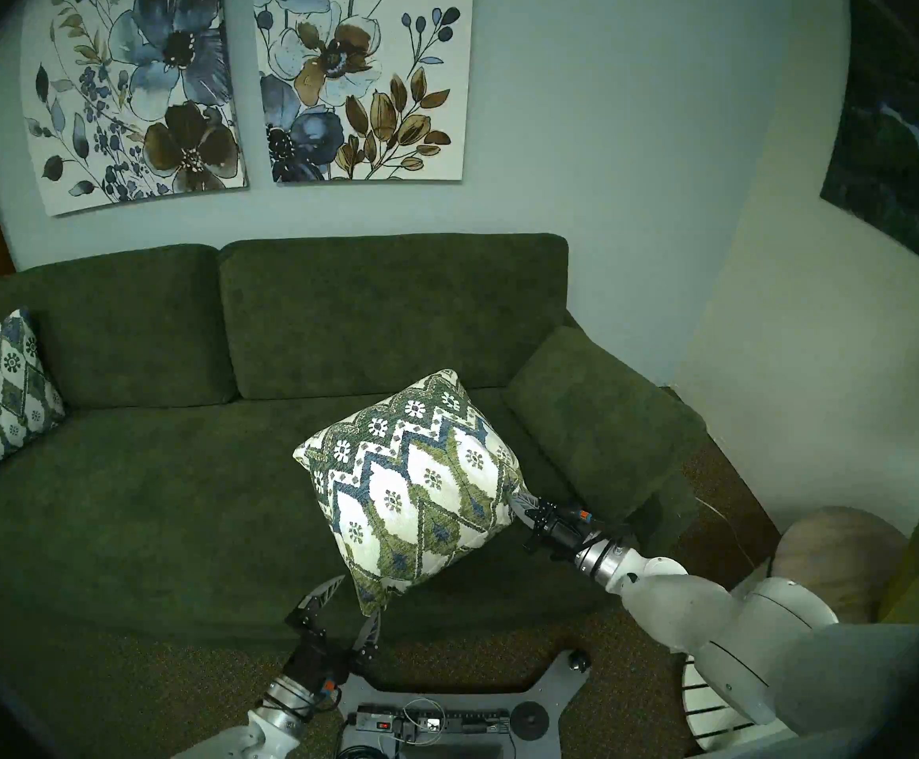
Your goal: Fluff a cushion
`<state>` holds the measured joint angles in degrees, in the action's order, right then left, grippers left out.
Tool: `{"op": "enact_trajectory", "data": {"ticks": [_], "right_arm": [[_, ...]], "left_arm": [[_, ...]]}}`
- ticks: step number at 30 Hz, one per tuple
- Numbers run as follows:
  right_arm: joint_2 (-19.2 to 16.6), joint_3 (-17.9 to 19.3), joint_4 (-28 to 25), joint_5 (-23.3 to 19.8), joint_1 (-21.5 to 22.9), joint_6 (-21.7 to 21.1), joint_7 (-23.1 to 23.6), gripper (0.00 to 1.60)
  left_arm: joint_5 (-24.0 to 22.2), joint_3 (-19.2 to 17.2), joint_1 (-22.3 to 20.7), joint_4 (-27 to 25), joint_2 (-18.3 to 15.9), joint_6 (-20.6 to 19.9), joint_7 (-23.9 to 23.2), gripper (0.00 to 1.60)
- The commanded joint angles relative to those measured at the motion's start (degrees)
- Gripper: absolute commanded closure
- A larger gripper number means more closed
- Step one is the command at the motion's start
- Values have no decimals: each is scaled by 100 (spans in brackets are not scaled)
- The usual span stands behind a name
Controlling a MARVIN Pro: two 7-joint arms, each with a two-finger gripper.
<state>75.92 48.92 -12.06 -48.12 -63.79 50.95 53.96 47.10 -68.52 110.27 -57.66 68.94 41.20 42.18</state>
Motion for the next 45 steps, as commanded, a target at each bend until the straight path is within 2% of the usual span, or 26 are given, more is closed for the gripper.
{"op": "enact_trajectory", "data": {"ticks": [1, 3, 9, 11, 16, 17, 18, 20, 21, 22, 27, 28, 33, 39, 40, 41, 43, 45], "right_arm": [[-47, -6, -201, -23, -13, 155, 313, 160], [-62, -6, -203, -24, -18, 167, 296, 160], [-136, -43, -263, -10, -52, 250, 183, 160], [-141, -51, -272, -8, -56, 258, 169, 160], [-155, -99, -334, -7, -74, 299, 113, 160], [-155, -109, -345, -7, -78, 305, 98, 160], [-153, -118, -357, -8, -80, 313, 87, 160], [-154, -136, -393, -12, -86, 333, 71, 160], [-156, -144, -405, -15, -89, 340, 65, 160], [-160, -155, -430, -20, -90, 354, 60, 160], [-137, -194, -534, -12, 7, 405, -70, 160], [-120, -197, -560, -6, 49, 405, -107, 160], [43, -97, -838, -64, 457, 405, -363, 160], [176, 133, -1351, -144, 756, 405, -481, 160], [216, 201, -1354, -168, 701, 405, -491, 160], [207, 232, -1525, -179, 847, 405, -496, 160], [251, 349, -1541, -210, 812, 405, -497, 160], [245, 429, -1812, -223, 1022, 405, -500, 160]], "left_arm": [[-243, -93, -735, 398, 428, -145, -442, 0], [-257, -125, -690, 395, 464, -164, -510, 0], [-428, -63, -1250, 1229, 684, -276, -1041, 0], [-445, -124, -1194, 1218, 684, -296, -1094, 0], [-598, -243, -1551, 1625, 679, -295, -1379, 0], [-635, -281, -1598, 1679, 669, -283, -1421, 64], [-669, -307, -1673, 1753, 650, -254, -1462, 157], [-714, -343, -1844, 1942, 629, -230, -1554, 160], [-733, -417, -1744, 1853, 604, -216, -1574, 160], [-771, -409, -1942, 2050, 600, -192, -1619, 160], [-892, -636, -2227, 2086, 389, -36, -1688, 160], [-894, -706, -2163, 1932, 321, 2, -1687, 160], [-838, -938, -2385, 1451, -5, 165, -1628, 160], [-783, -1144, -2694, 961, -163, 356, -1568, 160], [-769, -1178, -2641, 898, -191, 385, -1558, 160], [-762, -1201, -2788, 801, -204, 405, -1549, 160], [-740, -1274, -2752, 691, -262, 459, -1517, 160], [-738, -1348, -2965, 429, -316, 502, -1485, 160]]}}
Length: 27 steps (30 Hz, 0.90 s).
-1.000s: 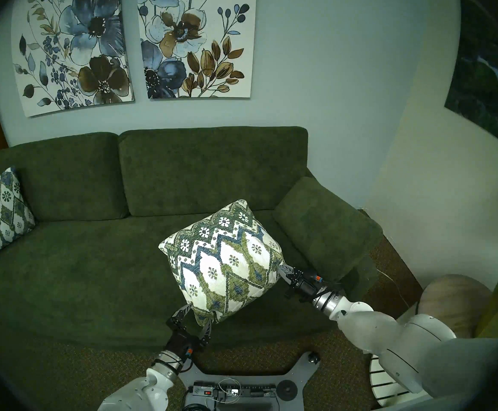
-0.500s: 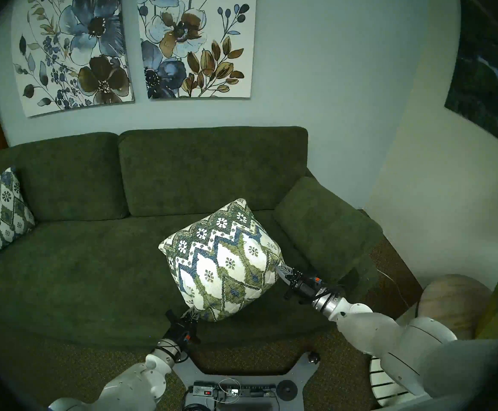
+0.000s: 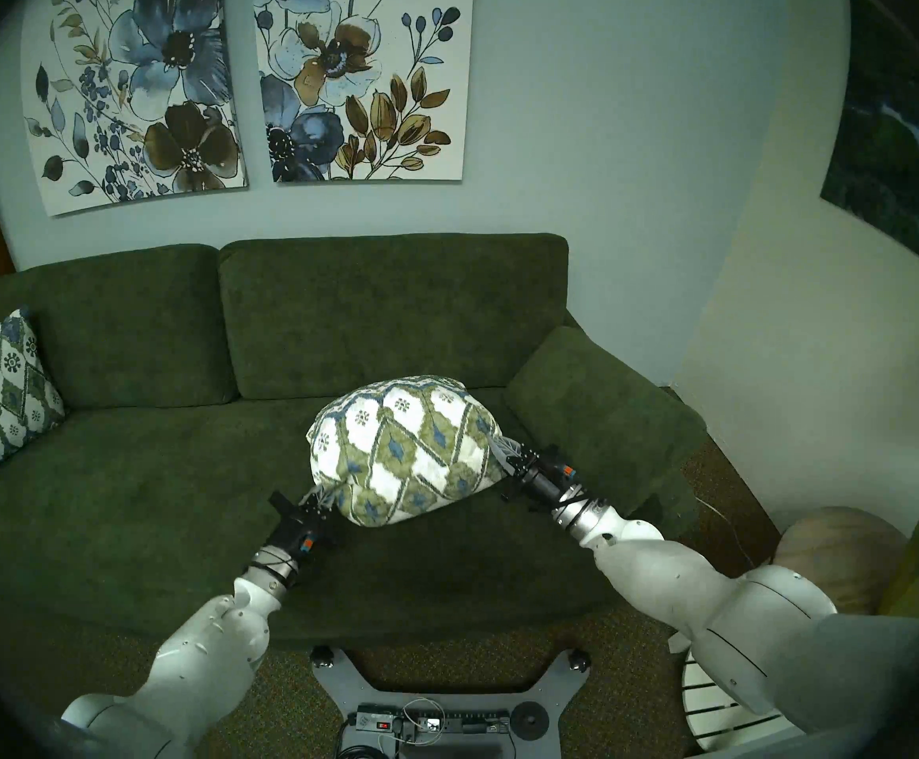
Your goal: Fluff a cushion
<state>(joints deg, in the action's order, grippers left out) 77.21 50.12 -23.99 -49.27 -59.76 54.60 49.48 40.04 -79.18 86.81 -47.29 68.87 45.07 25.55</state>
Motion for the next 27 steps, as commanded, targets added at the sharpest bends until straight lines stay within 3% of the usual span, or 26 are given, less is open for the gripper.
{"op": "enact_trajectory", "data": {"ticks": [1, 11, 19, 24, 27], "right_arm": [[115, 345, -715, -113, 689, 40, -59, 160], [188, 752, -1277, -169, 1021, 40, -118, 160], [217, 890, -1712, -78, 1366, 40, -67, 160], [157, 977, -1709, 0, 1160, 40, -51, 160], [203, 998, -1533, 142, 834, 40, -5, 160]], "left_arm": [[-22, -313, -690, -688, -334, 131, 197, 160], [55, -522, -1074, -1328, -494, 288, 330, 160], [269, -415, -1453, -1913, -453, 525, 392, 160], [523, -303, -1472, -2129, -454, 620, 467, 160], [797, -144, -1122, -2176, -412, 534, 485, 160]]}}
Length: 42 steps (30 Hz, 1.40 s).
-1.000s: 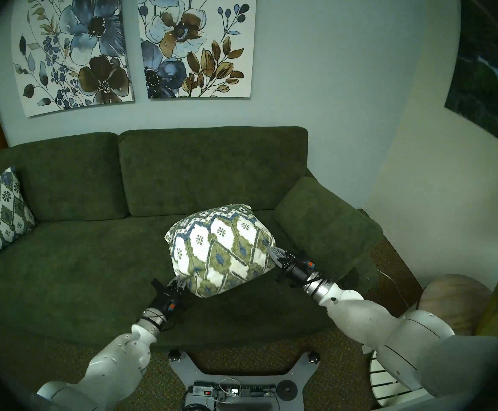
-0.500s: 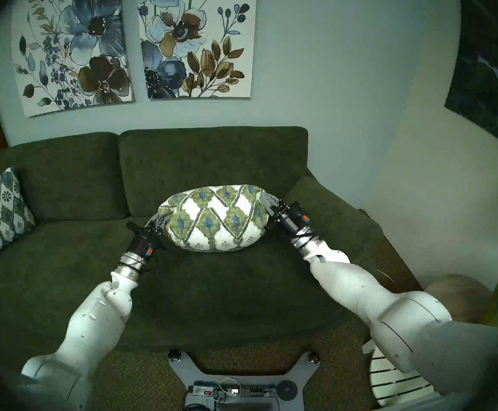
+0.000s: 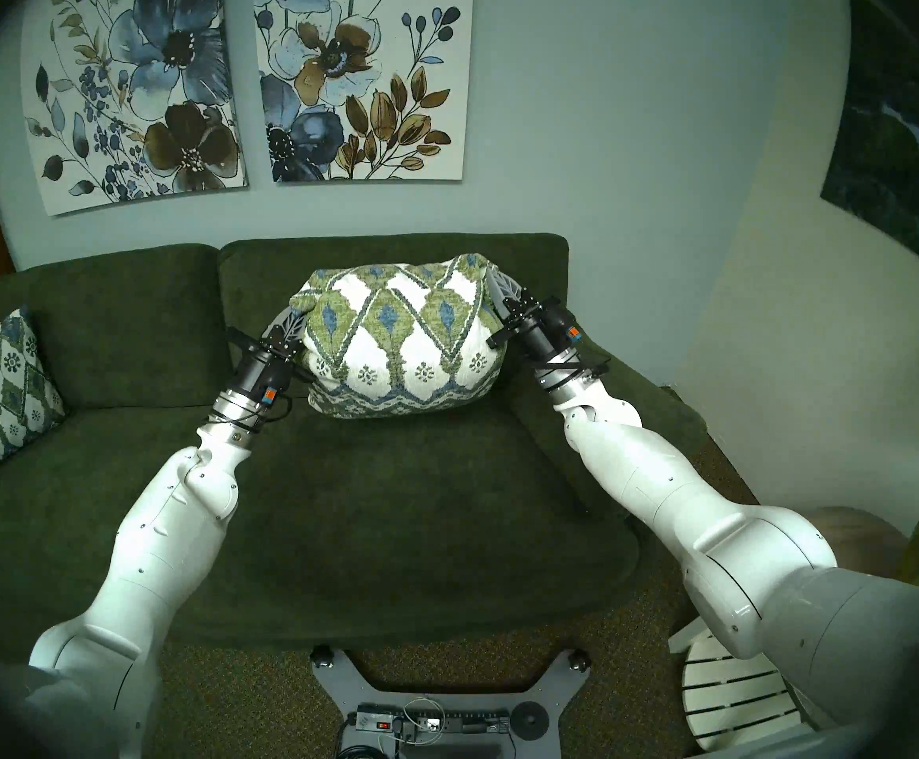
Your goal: Fluff a cushion
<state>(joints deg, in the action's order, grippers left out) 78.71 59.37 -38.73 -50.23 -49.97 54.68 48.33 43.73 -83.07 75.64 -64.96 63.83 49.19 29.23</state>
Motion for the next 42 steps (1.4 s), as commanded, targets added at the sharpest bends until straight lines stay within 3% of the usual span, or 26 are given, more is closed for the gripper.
{"op": "enact_trajectory", "data": {"ticks": [1, 16, 22, 35, 39, 40, 42], "right_arm": [[86, 46, 64, 249, -287, 32, 110, 160], [109, -431, 1854, 268, -1487, 32, 11, 160], [140, -472, 2231, 265, -1888, 32, 3, 160], [467, -551, 2673, 344, -1884, 32, -157, 160], [545, -541, 2432, 375, -1373, 32, -135, 160], [551, -474, 2225, 340, -1496, 32, -145, 160], [591, -471, 2104, 346, -1351, 32, -111, 160]], "left_arm": [[462, 313, 122, -260, 152, 91, 105, 160], [617, 1035, 1403, 1734, 555, -164, -92, 160], [631, 1223, 1774, 2271, 769, -200, -49, 160], [567, 1256, 1512, 3113, 1201, -359, 64, 160], [569, 1206, 982, 2824, 1181, -303, 129, 160], [550, 1121, 1164, 2541, 1161, -273, 195, 160], [546, 1085, 999, 2415, 1167, -206, 256, 160]]}}
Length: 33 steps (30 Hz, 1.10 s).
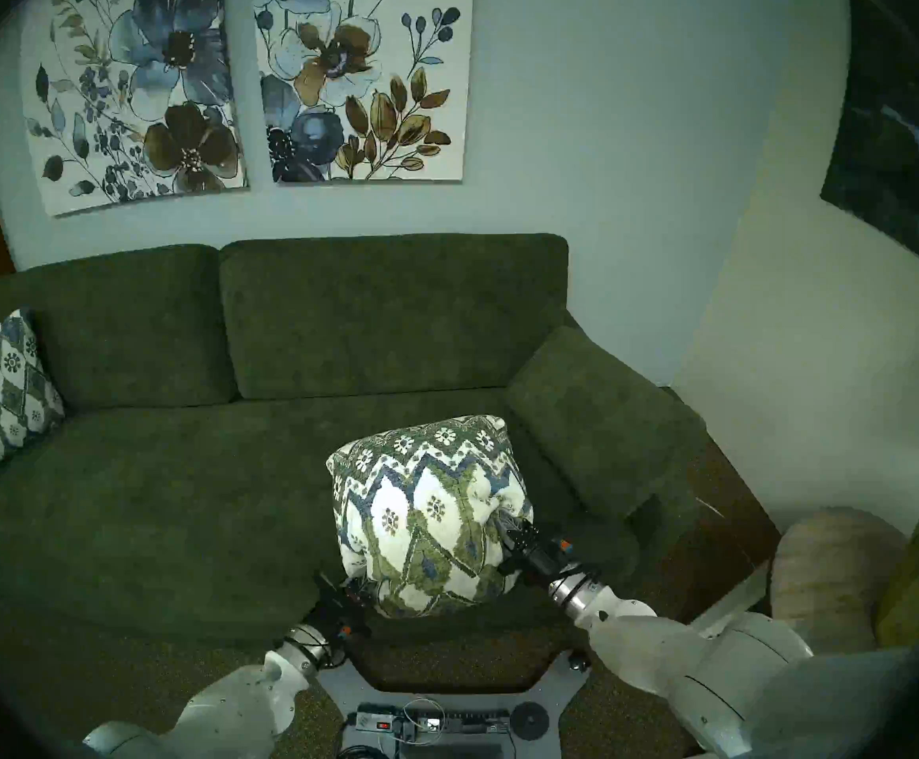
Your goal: Fluff a cushion
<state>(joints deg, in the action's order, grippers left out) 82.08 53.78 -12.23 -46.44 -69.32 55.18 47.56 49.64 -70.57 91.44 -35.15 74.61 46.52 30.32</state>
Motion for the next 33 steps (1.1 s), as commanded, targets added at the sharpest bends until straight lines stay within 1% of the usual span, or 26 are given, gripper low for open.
{"op": "enact_trajectory", "data": {"ticks": [1, 3, 4, 6, 9, 10, 12, 14, 15, 17, 19, 20, 22, 23, 26, 33], "right_arm": [[273, 102, -620, -34, 636, -18, -29, 160], [308, 154, -727, -43, 665, -18, -28, 160], [306, 168, -848, -34, 795, -18, -30, 160], [331, 209, -821, -49, 713, -18, -34, 160], [318, 262, -1121, -50, 1041, -18, -42, 160], [314, 341, -1294, -72, 1063, -18, -57, 160], [277, 445, -1503, -112, 1242, -18, -81, 160], [265, 517, -1527, -133, 1235, -18, -82, 160], [245, 550, -1676, -140, 1353, -18, -83, 160], [243, 584, -1699, -152, 1368, -18, -80, 160], [220, 689, -1944, -173, 1570, -18, -58, 160], [220, 689, -1944, -173, 1570, -18, -58, 160], [208, 755, -2133, -179, 1775, -18, -33, 160], [227, 797, -2074, -188, 1644, -18, -26, 160], [205, 852, -2364, -180, 1892, -18, 3, 160], [184, 983, -2705, -173, 2120, -18, 67, 160]], "left_arm": [[-42, -187, -636, -660, 90, 83, 181, 160], [-28, -218, -661, -765, 82, 123, 244, 160], [-20, -232, -790, -942, 67, 130, 263, 160], [-17, -267, -707, -884, 70, 162, 312, 160], [4, -323, -1021, -1304, 10, 225, 396, 160], [28, -379, -1024, -1392, -18, 284, 476, 160], [43, -457, -1182, -1606, -84, 334, 576, 160], [54, -514, -1159, -1632, -136, 358, 633, 160], [62, -541, -1268, -1775, -168, 368, 664, 160], [69, -566, -1276, -1798, -190, 374, 690, 160], [126, -657, -1453, -2044, -294, 389, 780, 160], [126, -657, -1453, -2044, -294, 389, 780, 160], [185, -724, -1535, -2258, -379, 382, 844, 160], [206, -749, -1512, -2170, -402, 386, 866, 160], [271, -811, -1640, -2460, -479, 378, 921, 160], [406, -928, -1787, -2806, -616, 368, 1028, 160]]}}
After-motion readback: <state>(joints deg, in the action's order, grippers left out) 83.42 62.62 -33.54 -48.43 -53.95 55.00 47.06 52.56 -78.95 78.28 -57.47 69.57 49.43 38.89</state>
